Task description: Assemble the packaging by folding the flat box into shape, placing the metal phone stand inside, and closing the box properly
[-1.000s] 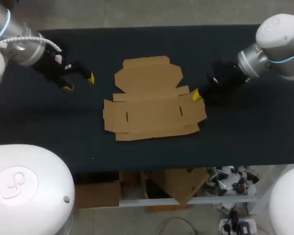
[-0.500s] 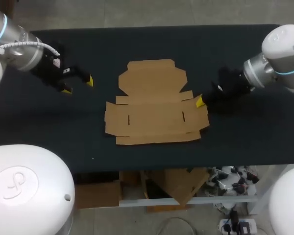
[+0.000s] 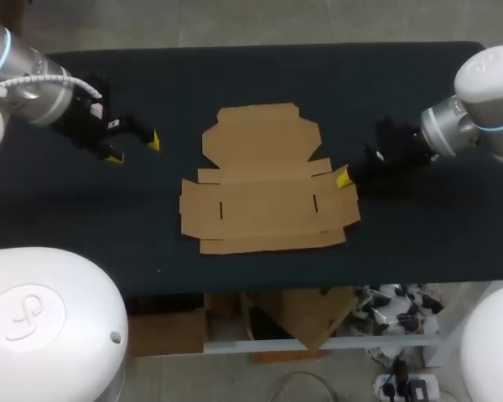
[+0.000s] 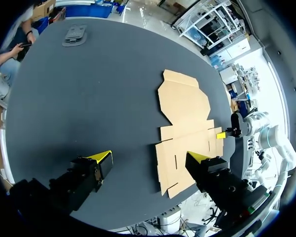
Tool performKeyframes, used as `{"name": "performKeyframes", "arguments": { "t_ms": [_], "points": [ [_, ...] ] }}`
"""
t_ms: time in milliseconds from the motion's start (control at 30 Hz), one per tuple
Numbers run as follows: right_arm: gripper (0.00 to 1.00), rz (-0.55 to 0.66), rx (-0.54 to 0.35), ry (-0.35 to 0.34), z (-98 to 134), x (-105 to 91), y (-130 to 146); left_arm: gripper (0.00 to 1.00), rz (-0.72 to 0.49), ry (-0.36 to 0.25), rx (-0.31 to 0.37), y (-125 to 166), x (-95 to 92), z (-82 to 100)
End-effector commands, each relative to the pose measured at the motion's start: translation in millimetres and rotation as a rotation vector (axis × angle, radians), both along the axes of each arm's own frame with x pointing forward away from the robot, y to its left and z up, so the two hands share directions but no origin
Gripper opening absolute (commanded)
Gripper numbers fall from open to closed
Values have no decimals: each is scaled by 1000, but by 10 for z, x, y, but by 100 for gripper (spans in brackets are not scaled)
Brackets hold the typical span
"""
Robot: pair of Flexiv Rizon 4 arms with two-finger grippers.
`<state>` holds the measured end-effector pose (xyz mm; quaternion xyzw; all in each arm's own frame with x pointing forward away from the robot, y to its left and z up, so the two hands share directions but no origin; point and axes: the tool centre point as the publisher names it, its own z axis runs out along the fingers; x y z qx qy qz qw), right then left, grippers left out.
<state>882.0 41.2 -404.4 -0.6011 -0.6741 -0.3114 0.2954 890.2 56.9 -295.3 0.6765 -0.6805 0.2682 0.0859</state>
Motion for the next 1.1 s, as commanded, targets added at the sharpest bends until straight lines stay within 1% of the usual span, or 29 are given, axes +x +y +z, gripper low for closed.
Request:
{"name": "performKeyframes", "arguments": {
  "t_ms": [33,300,733,1100],
  "points": [
    [0,3,8,4,0,-10,-8,100,3,1,3,-8,-5,-1],
    [0,-1,8,5,17,-90,25,100,4,1,0,-11,-12,-1],
    [0,-19,9,9,-9,-157,9,100,5,5,-5,1,-32,-15],
    [0,-13,12,14,-26,-154,-3,100,2,3,-6,-5,-51,-10]
  ]
}}
